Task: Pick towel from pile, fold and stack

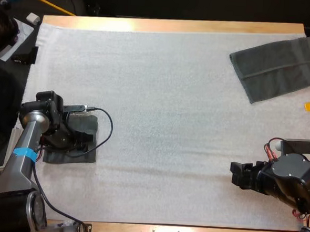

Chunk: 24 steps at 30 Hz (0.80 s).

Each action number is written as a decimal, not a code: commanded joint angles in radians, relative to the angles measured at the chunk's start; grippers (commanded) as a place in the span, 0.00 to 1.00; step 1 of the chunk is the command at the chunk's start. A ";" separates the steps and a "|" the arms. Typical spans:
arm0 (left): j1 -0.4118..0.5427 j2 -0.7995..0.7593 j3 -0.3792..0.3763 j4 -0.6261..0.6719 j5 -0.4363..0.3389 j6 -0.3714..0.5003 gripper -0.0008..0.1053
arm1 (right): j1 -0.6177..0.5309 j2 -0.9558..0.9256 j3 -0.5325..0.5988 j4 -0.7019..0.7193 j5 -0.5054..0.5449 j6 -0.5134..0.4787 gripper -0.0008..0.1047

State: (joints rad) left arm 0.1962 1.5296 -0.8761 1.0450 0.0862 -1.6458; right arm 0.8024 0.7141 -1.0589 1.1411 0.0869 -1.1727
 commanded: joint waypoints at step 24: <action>-0.004 0.118 -0.125 -0.203 0.067 -0.056 0.58 | 0.000 -0.003 -0.005 -0.001 0.004 -0.009 0.61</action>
State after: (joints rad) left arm 0.1962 1.6215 -1.0030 0.8431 0.1519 -1.6903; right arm 0.8024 0.7141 -1.0589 1.1411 0.0869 -1.1727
